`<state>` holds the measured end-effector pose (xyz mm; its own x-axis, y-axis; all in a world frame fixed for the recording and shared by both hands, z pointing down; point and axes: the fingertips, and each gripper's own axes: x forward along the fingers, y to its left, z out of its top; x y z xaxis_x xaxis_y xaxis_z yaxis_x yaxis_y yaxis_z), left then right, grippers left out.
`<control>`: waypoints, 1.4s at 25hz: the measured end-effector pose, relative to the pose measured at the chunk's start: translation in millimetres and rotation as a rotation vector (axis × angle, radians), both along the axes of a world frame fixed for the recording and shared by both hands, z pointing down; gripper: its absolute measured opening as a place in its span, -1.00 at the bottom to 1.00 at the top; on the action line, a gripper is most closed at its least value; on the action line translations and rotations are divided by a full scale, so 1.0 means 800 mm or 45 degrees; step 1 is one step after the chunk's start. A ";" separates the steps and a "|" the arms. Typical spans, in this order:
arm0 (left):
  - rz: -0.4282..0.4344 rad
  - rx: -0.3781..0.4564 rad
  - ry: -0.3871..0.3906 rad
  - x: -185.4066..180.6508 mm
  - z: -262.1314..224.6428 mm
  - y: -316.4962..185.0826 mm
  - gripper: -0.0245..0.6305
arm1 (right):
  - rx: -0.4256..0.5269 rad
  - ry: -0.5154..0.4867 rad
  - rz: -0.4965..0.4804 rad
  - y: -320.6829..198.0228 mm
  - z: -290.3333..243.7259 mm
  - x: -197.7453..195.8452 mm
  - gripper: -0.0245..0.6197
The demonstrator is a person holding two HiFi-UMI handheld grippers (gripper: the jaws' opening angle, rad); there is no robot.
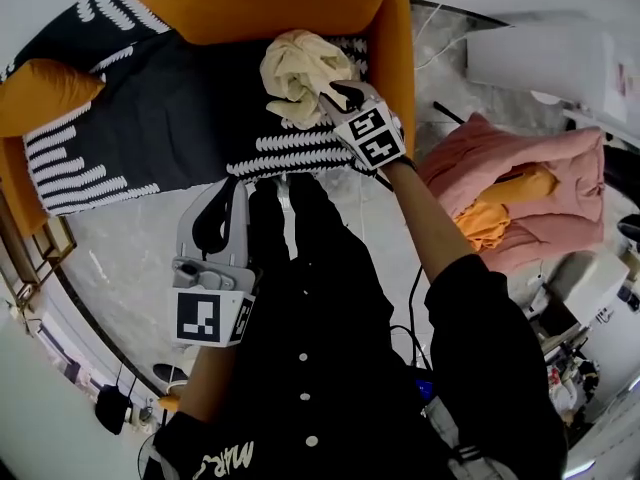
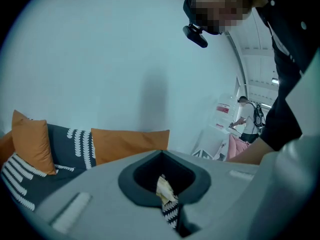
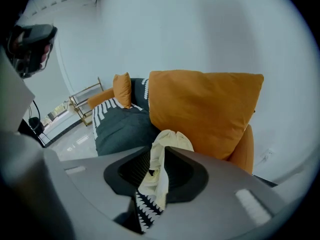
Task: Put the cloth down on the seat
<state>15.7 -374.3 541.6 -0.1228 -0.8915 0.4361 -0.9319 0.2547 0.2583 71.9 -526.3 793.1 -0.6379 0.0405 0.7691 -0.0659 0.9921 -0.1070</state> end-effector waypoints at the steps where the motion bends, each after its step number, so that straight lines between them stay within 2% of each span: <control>1: 0.009 0.010 -0.005 0.000 -0.003 -0.004 -0.92 | -0.004 -0.015 -0.008 0.000 -0.009 0.001 -0.59; 6: 0.041 0.046 -0.023 -0.003 -0.014 -0.025 -0.92 | 0.026 -0.071 -0.052 -0.005 -0.062 0.006 -0.74; 11: 0.070 0.096 -0.035 -0.016 -0.046 -0.030 -0.92 | 0.082 -0.233 -0.060 0.005 -0.151 0.002 -0.84; 24: 0.132 0.230 -0.118 -0.014 -0.118 -0.032 -0.92 | 0.139 -0.580 0.121 0.010 -0.340 0.012 -0.84; 31: 0.159 0.302 -0.168 -0.018 -0.153 -0.036 -0.92 | 0.172 -0.760 0.184 0.013 -0.416 0.034 -0.84; 35: 0.159 0.335 -0.187 -0.025 -0.166 -0.037 -0.92 | 0.209 -0.829 0.272 0.004 -0.448 0.051 -0.84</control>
